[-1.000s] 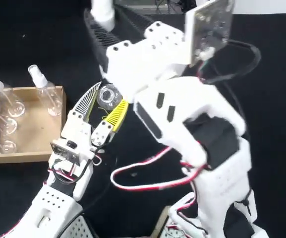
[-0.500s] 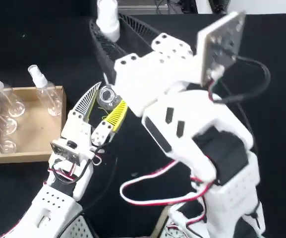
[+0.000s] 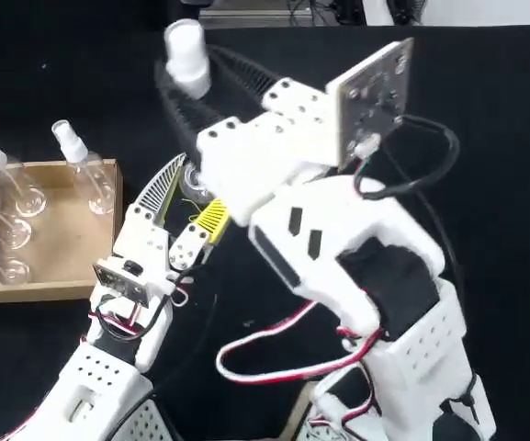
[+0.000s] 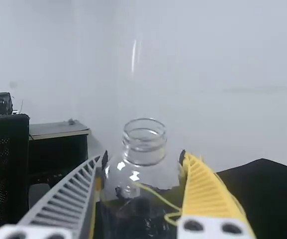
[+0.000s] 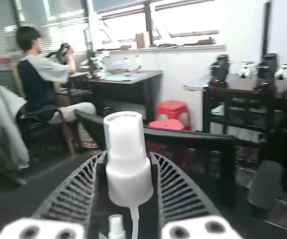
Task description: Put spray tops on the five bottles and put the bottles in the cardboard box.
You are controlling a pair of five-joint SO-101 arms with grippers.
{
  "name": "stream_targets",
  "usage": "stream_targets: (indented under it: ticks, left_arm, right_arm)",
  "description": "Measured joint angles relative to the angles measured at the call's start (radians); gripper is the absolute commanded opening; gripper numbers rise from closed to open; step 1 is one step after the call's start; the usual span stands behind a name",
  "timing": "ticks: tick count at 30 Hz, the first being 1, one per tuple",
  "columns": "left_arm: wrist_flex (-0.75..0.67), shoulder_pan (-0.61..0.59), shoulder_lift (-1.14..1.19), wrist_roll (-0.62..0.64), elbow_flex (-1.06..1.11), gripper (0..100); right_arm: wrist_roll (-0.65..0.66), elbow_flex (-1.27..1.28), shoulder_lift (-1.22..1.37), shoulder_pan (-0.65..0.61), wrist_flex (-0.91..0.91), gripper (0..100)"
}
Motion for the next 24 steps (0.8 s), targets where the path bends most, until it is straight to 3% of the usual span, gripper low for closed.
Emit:
stream_targets:
  ticks: [24]
  left_arm:
    - [0.0,0.0,0.0,0.0,0.0,3]
  right_arm:
    - [0.043,0.0,-0.048,-0.032,0.044,1.1]
